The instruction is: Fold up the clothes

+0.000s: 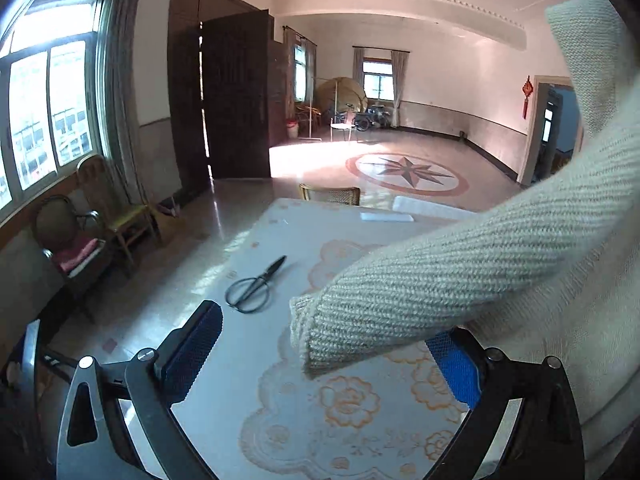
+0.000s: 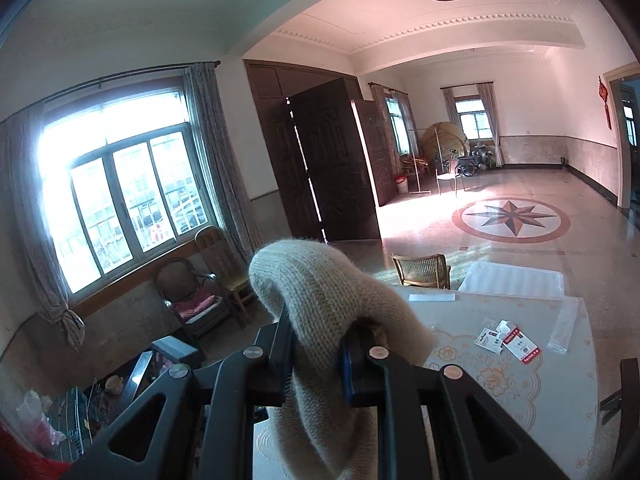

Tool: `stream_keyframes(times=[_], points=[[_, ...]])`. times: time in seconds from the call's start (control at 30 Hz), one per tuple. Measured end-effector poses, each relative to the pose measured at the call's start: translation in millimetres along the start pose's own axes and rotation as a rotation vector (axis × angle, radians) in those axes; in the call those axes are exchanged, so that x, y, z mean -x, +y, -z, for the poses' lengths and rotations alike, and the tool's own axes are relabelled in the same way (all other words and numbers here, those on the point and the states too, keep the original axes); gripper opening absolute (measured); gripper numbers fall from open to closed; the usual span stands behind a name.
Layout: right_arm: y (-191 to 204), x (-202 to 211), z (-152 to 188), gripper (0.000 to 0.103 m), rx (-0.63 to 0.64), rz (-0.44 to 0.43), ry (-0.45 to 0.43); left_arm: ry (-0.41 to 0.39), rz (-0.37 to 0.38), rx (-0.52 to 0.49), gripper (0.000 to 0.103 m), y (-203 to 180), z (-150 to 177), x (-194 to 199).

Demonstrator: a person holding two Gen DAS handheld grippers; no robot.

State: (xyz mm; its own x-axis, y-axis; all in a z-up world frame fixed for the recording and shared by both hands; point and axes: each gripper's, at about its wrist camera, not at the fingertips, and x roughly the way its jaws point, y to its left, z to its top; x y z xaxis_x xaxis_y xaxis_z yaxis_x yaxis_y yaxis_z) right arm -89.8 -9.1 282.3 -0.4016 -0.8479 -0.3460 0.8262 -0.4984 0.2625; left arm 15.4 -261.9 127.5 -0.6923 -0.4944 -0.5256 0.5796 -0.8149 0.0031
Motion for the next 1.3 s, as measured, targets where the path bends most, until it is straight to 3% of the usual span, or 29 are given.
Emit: stream_keyframes(times=[0.07, 0.17, 0.23, 0.3, 0.4, 0.57, 0.7, 0.97, 1.07, 1.2, 1.3], points=[[-0.1, -22.5, -5.6, 0.017, -0.033, 0.035, -0.008, -0.015, -0.028, -0.022, 0.099, 16.3, -4.4, 6.3], [-17.5, -81.8, 13.8, 0.024, -0.065, 0.167, 0.066, 0.000, -0.038, -0.028, 0.099, 34.2, 0.2, 2.7], [-32.7, -138.1, 43.6, 0.028, -0.052, 0.238, 0.212, 0.032, -0.044, -0.024, 0.099, 42.2, 10.3, -9.4], [-60.6, -190.0, 88.4, 0.030, -0.115, 0.275, 0.371, 0.074, -0.041, -0.027, 0.099, 46.7, 23.9, -25.6], [-104.2, -213.2, 153.4, 0.030, -0.232, 0.315, 0.487, 0.130, -0.037, -0.056, 0.099, 43.0, 50.1, -54.0], [-127.3, -161.3, 195.8, 0.030, -0.174, 0.363, 0.509, 0.219, -0.029, -0.112, 0.099, 25.2, 90.1, -97.0], [-133.6, -133.6, 232.3, 0.031, -0.116, 0.418, 0.663, 0.263, 0.013, -0.134, 0.099, -3.9, 104.5, -110.4], [-153.9, -153.0, 309.0, 0.031, -0.203, 0.381, 0.826, 0.303, 0.052, -0.192, 0.099, -48.7, 115.0, -120.1], [-148.6, -167.5, 322.2, 0.030, -0.152, 0.400, 0.852, 0.312, 0.061, -0.197, 0.099, -57.8, 118.8, -115.7], [-143.9, -164.4, 321.8, 0.008, -0.077, 0.400, 0.828, 0.322, 0.059, -0.211, 0.099, -66.7, 125.5, -111.7], [-150.0, -137.3, 315.3, 0.005, -0.098, 0.402, 0.788, 0.330, 0.053, -0.221, 0.099, -69.8, 130.2, -110.2]])
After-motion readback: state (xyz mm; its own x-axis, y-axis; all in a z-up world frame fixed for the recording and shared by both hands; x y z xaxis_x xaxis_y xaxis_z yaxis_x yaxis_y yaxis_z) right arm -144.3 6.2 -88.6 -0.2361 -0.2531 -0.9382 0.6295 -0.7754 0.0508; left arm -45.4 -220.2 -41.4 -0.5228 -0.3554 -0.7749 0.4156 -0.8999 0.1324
